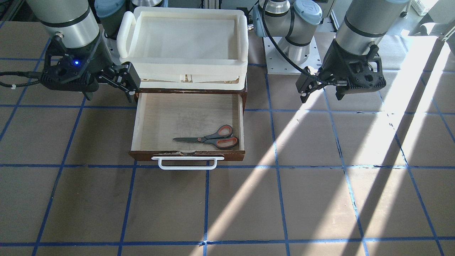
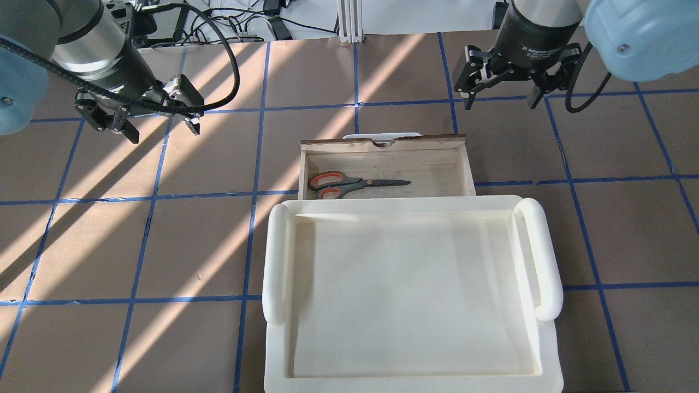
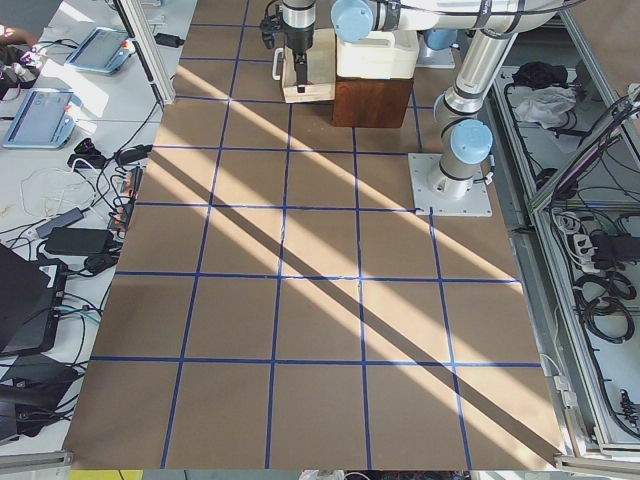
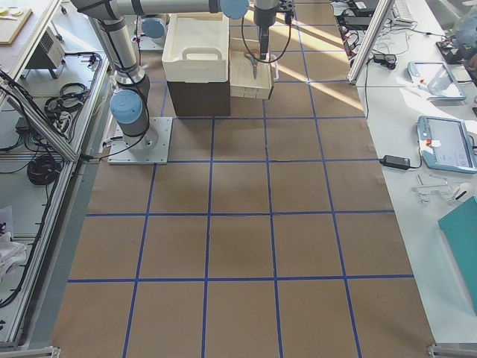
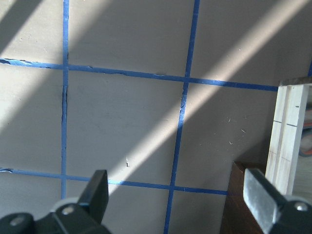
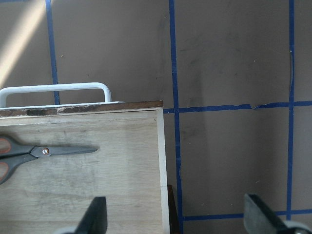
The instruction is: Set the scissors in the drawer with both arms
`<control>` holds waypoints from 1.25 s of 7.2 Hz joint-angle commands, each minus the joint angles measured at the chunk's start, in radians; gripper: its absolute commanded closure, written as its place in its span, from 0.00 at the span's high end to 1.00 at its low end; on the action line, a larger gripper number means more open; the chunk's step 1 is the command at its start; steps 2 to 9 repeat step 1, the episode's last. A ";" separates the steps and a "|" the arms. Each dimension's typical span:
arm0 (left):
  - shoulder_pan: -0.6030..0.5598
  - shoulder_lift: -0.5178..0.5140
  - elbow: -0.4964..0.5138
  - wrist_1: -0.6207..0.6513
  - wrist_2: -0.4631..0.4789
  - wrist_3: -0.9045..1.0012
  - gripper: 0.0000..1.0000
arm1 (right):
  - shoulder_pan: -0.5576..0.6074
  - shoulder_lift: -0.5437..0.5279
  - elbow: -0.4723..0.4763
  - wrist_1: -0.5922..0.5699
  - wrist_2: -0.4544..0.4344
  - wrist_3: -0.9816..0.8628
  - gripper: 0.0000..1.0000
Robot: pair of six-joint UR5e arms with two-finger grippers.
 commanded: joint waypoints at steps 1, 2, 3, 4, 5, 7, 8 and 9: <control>-0.001 0.003 -0.009 0.002 0.000 -0.001 1.00 | 0.000 0.001 0.000 0.000 -0.001 0.000 1.00; -0.001 0.003 -0.009 0.002 0.000 -0.001 1.00 | 0.000 0.001 0.000 0.000 -0.001 0.000 1.00; -0.001 0.003 -0.009 0.002 0.000 -0.001 1.00 | 0.000 0.001 0.000 0.000 -0.001 0.000 1.00; -0.001 0.003 -0.009 0.002 0.000 -0.001 1.00 | 0.000 0.001 0.000 0.000 -0.001 0.000 1.00; -0.001 0.003 -0.009 0.002 0.000 -0.001 1.00 | 0.000 0.001 0.000 0.000 -0.001 0.000 1.00; -0.001 0.003 -0.009 0.002 0.000 -0.001 1.00 | 0.000 0.001 0.000 0.000 -0.001 0.000 1.00; -0.001 0.003 -0.009 0.002 0.000 -0.001 1.00 | 0.000 0.001 0.000 0.000 -0.001 0.000 1.00; -0.001 0.003 -0.009 0.002 0.000 -0.001 1.00 | 0.000 0.001 0.000 0.000 -0.001 0.000 1.00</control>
